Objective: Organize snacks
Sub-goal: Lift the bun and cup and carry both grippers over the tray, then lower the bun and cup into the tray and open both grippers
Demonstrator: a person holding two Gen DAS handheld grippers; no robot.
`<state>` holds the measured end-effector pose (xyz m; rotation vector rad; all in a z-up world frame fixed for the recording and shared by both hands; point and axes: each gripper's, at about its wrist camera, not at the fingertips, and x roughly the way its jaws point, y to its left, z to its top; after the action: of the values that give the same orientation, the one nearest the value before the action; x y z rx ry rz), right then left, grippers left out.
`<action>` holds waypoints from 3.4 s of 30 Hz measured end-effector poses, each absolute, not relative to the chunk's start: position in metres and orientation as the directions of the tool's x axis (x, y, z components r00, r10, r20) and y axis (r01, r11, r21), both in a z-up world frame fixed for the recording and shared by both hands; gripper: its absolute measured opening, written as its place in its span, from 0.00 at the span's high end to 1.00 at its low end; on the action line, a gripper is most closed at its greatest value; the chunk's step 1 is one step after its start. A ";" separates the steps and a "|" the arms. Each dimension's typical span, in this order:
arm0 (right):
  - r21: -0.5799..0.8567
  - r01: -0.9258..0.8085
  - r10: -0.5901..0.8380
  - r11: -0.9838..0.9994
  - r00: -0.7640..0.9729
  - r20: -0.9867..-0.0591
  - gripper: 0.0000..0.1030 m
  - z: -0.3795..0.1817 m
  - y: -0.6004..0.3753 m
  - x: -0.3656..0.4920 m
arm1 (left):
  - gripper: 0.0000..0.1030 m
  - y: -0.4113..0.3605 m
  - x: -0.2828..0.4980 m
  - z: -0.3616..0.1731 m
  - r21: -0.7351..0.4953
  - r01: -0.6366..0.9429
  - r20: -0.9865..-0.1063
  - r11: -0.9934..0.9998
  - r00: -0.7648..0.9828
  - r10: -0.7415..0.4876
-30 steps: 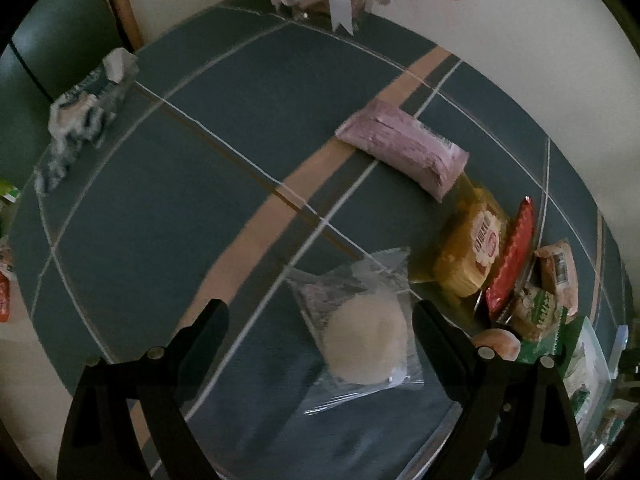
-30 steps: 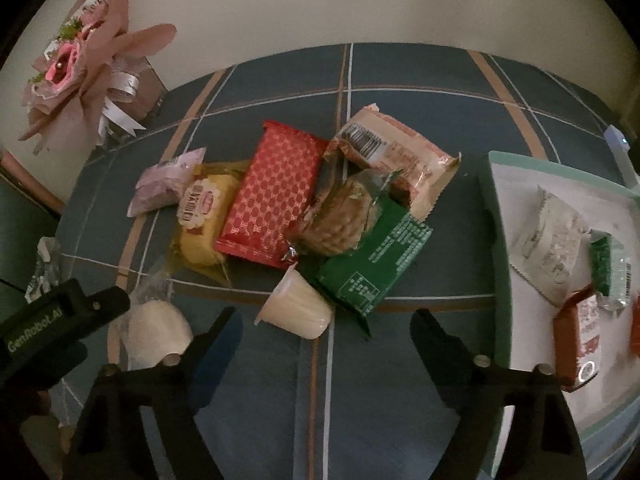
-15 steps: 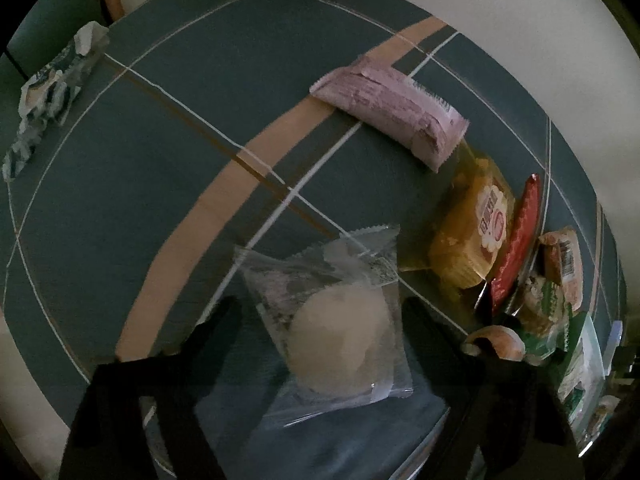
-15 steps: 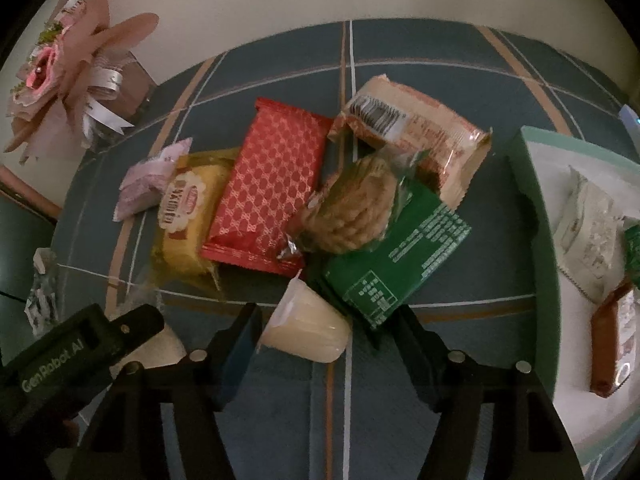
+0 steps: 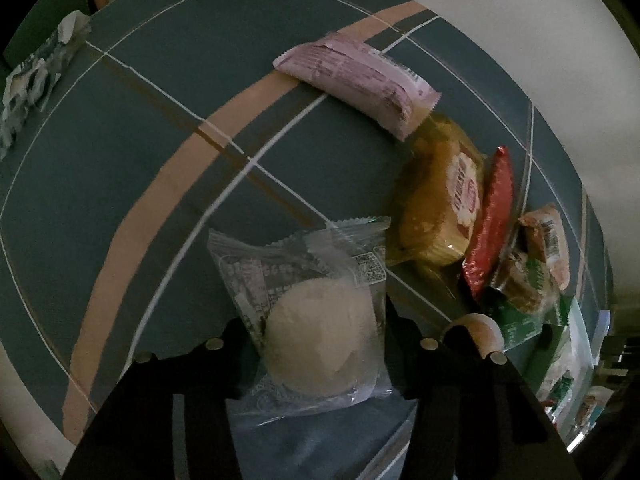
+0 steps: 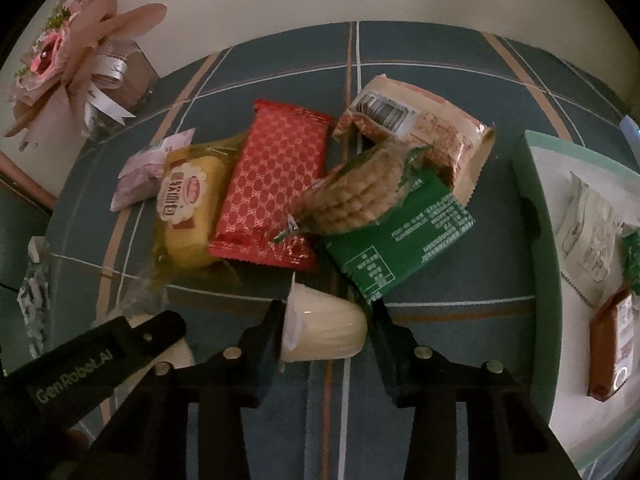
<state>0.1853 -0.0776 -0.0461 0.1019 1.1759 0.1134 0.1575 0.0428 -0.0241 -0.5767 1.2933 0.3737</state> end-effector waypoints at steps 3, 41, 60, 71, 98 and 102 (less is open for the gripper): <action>0.155 -0.032 0.155 0.987 0.372 -0.915 0.58 -0.047 -0.085 0.183 | 0.49 0.040 0.156 -0.020 -0.199 -0.570 -0.965 0.797 0.254 -0.059; 0.179 0.126 0.104 0.976 0.453 -0.885 0.61 0.044 -0.230 0.131 | 0.49 -0.052 0.147 0.068 -0.305 -0.392 -0.889 0.868 0.445 -0.111; 0.194 0.294 0.009 0.936 0.532 -0.847 0.61 0.083 -0.346 0.101 | 0.49 -0.160 0.144 0.077 -0.225 -0.168 -0.894 0.960 0.426 -0.135; 0.218 0.353 -0.013 0.910 0.550 -0.835 0.61 0.091 -0.378 0.086 | 0.48 -0.209 0.139 0.066 -0.178 -0.050 -0.913 0.983 0.381 -0.146; 0.183 0.383 0.063 0.905 0.305 -0.950 0.61 -0.003 -0.378 0.116 | 0.48 -0.240 0.154 -0.003 -0.030 0.011 -0.971 0.999 0.237 -0.032; 0.184 0.410 0.066 0.893 0.285 -0.956 0.61 -0.008 -0.387 0.116 | 0.48 -0.248 0.157 -0.004 -0.026 0.031 -0.971 0.999 0.236 -0.033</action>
<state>0.1155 -0.3870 -0.0076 0.4386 1.2715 -0.2406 0.1566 -0.2484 -0.0040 -0.0021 1.3321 -0.0435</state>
